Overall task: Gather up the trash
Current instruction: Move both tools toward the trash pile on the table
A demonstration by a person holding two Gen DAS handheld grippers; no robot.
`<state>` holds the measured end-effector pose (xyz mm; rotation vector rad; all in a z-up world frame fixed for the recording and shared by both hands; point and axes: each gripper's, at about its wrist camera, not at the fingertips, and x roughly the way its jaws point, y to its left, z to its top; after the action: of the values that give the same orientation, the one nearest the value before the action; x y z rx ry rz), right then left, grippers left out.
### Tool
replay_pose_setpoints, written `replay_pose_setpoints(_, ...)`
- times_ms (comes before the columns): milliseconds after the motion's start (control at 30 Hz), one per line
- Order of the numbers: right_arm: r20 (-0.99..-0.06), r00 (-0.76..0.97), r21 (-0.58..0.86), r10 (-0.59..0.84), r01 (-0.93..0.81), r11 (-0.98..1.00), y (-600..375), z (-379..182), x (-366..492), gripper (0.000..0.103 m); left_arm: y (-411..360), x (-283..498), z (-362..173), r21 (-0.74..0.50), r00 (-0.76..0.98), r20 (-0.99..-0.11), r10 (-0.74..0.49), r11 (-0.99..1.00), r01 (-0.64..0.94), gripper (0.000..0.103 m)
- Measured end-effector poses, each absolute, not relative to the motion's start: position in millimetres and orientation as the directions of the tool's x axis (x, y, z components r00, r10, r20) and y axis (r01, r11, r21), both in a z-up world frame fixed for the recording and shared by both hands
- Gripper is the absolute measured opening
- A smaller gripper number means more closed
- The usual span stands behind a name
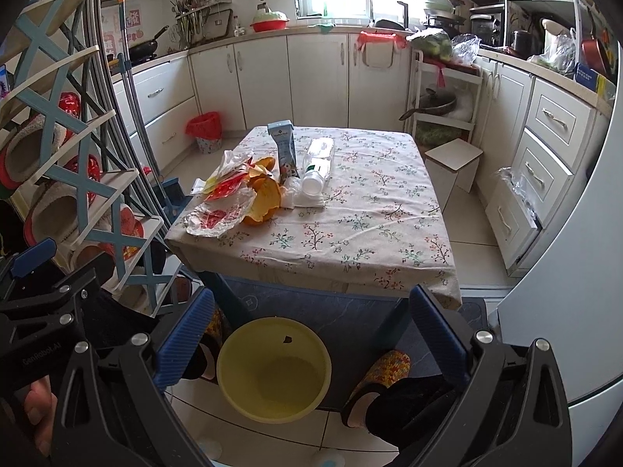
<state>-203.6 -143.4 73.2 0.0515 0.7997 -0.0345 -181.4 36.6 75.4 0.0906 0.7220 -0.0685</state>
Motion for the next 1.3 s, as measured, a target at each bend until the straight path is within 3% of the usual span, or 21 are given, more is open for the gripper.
replay_pose_setpoints(633, -0.76, 0.65, 0.042, -0.003, 0.055, 0.998, -153.1, 48.9, -172.8, 0.096, 21.7, -144.0, 51.7, 0.086, 0.715, -0.699, -0.009, 0.992, 0.096, 0.095)
replay_pose_setpoints(1300, -0.721, 0.693, 0.055, -0.003, 0.061, 0.997, -172.2, 37.2, -93.0, 0.096, 16.0, -84.6, 23.5, 0.13, 0.684, -0.729, 0.034, 0.987, 0.089, 0.095)
